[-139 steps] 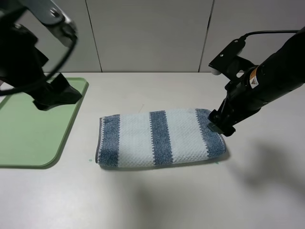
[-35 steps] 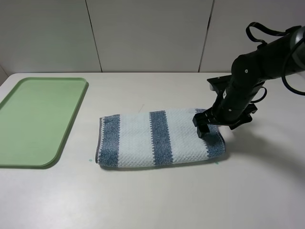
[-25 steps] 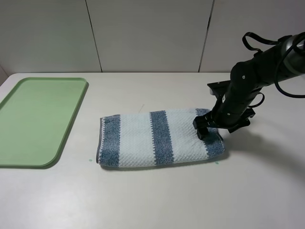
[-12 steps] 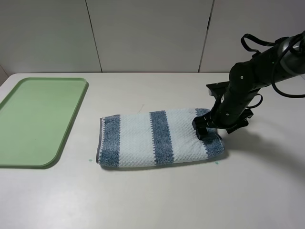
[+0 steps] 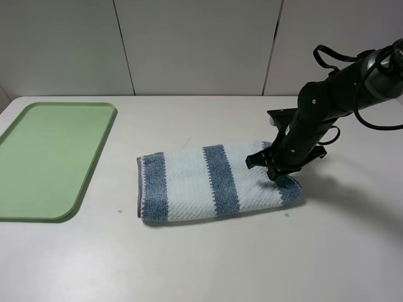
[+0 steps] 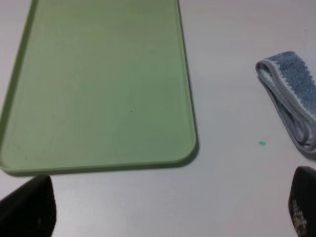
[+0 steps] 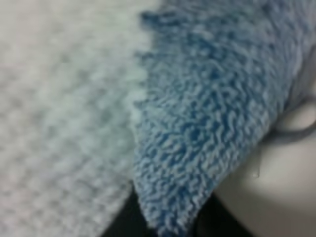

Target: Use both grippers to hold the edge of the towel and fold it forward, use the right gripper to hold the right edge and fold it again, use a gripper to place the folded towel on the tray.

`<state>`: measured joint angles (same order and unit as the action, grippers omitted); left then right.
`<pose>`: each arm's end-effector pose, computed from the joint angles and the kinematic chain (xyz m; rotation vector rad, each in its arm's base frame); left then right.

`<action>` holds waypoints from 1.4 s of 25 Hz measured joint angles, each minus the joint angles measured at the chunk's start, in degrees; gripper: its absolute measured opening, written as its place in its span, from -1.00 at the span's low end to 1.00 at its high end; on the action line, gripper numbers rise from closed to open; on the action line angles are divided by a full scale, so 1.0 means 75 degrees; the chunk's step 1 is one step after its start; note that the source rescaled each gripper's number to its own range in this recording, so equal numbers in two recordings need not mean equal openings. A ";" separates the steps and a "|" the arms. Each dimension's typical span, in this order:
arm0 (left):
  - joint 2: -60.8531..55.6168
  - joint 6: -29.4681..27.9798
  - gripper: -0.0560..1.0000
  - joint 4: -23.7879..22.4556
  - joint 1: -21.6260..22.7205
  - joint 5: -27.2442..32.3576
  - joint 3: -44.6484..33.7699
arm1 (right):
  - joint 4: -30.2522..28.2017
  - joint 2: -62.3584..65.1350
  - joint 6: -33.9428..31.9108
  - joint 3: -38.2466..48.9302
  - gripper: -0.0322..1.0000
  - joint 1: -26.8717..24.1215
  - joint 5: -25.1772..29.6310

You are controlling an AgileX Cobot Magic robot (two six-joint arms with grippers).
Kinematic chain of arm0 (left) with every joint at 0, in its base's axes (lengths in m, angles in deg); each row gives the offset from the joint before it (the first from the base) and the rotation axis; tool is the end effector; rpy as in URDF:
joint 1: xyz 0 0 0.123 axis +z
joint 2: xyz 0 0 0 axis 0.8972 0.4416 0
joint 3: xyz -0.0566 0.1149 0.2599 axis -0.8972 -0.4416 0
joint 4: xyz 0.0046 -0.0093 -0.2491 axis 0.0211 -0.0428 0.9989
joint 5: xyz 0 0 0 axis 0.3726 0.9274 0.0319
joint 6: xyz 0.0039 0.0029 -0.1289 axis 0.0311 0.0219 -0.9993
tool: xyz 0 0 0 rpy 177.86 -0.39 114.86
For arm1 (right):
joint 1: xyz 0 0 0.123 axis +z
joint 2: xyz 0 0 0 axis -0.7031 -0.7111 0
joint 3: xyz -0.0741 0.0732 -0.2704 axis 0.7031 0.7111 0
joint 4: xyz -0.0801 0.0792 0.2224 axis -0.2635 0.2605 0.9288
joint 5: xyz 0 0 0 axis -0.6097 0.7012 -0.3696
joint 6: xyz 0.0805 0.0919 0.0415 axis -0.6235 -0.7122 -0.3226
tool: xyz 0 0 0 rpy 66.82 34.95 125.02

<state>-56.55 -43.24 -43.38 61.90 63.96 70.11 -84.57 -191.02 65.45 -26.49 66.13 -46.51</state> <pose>0.0213 0.0021 0.2582 0.0325 2.0383 0.0093 0.3248 0.1290 0.0582 -0.2542 2.9233 0.1056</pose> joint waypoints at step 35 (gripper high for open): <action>0.0000 0.0000 0.88 0.0000 0.0000 -0.0007 0.0000 | -0.1064 0.2401 0.0447 -0.0269 -0.82 -0.1677 0.2967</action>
<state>-56.55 -43.24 -43.38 61.90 63.91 70.11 -92.55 -173.02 68.80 -28.51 53.55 -24.26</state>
